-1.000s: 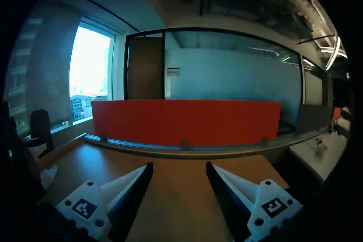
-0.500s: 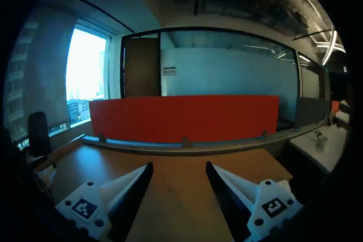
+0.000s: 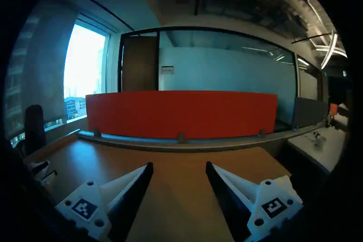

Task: Fold towel

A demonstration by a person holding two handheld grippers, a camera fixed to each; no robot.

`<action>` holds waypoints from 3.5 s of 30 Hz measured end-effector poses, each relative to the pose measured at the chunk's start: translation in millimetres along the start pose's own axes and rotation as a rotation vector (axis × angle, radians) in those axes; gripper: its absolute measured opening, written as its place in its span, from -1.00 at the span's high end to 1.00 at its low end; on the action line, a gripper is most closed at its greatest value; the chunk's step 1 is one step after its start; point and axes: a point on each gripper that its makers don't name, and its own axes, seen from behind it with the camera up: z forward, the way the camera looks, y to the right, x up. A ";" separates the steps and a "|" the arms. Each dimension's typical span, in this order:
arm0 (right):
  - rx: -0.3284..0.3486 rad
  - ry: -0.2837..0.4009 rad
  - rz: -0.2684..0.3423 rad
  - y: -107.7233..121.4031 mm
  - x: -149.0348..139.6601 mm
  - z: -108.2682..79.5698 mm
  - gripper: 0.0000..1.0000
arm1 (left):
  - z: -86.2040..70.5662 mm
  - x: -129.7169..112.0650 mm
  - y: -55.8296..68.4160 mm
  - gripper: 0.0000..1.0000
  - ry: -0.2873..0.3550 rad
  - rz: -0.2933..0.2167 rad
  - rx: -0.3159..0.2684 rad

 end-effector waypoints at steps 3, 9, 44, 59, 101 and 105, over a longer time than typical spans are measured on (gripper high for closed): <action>0.000 0.004 -0.005 -0.2 -1.8 0.7 -0.79 | 0.2 -9.8 -0.4 -0.91 -0.004 -0.014 0.001; -0.005 0.005 -0.015 4.6 -2.7 0.0 -0.79 | 1.1 -14.6 -4.5 -0.91 0.007 -0.039 0.012; -0.079 0.080 -0.040 42.7 0.3 3.4 -0.80 | 0.7 -14.4 -9.7 -0.91 0.011 -0.052 0.019; -0.087 0.133 -0.005 65.6 -50.5 -3.9 -0.81 | 0.4 -13.8 -10.3 -0.91 0.011 -0.052 0.019; -0.055 0.134 0.001 71.9 -149.1 16.6 -0.95 | 0.1 -13.0 -9.6 -0.91 0.011 -0.052 0.019; -0.053 0.144 0.003 71.5 -148.1 14.9 -0.95 | 0.2 -12.9 -9.3 -0.91 0.011 -0.052 0.019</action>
